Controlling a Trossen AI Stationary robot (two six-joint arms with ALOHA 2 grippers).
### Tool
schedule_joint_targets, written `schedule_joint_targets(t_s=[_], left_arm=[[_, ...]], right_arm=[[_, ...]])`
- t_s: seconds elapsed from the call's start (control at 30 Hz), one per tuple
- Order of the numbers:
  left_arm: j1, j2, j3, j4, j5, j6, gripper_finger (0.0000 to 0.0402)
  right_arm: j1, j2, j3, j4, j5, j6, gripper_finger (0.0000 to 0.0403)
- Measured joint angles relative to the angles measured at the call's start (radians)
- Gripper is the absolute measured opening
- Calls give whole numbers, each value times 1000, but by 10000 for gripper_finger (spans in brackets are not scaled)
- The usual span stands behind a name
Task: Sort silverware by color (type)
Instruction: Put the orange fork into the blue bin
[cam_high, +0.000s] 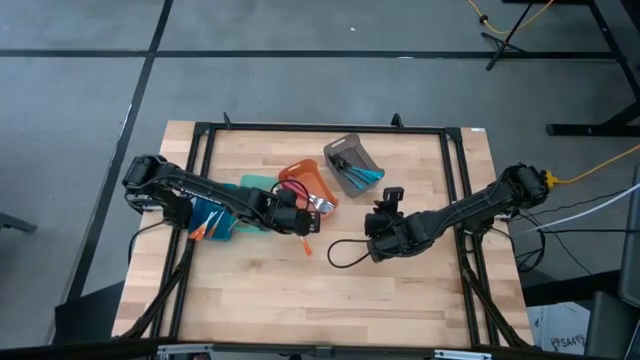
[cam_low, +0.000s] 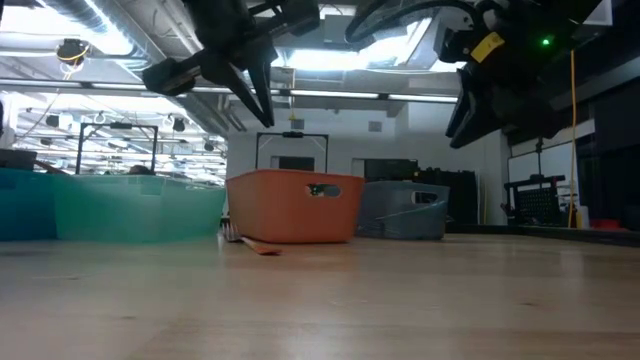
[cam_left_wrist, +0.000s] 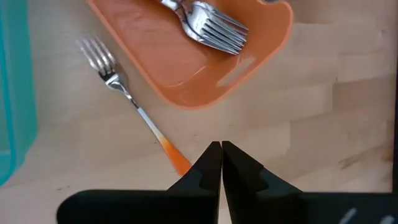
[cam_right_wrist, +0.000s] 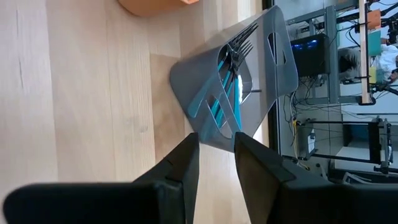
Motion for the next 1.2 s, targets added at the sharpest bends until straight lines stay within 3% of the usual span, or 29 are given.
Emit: schedule_joint_targets(t_s=[0.27, 0.6, 1.2], left_arm=[[2, 0, 0, 5, 74, 28, 12], [0, 0, -86, 15, 122, -58, 87], [-2, 0, -223, 197, 69, -159, 87]], right_arm=[[0, 0, 0, 1, -9, 0, 104], [0, 0, 0, 1, -27, 0, 104], [0, 0, 0, 7, -27, 0, 104]])
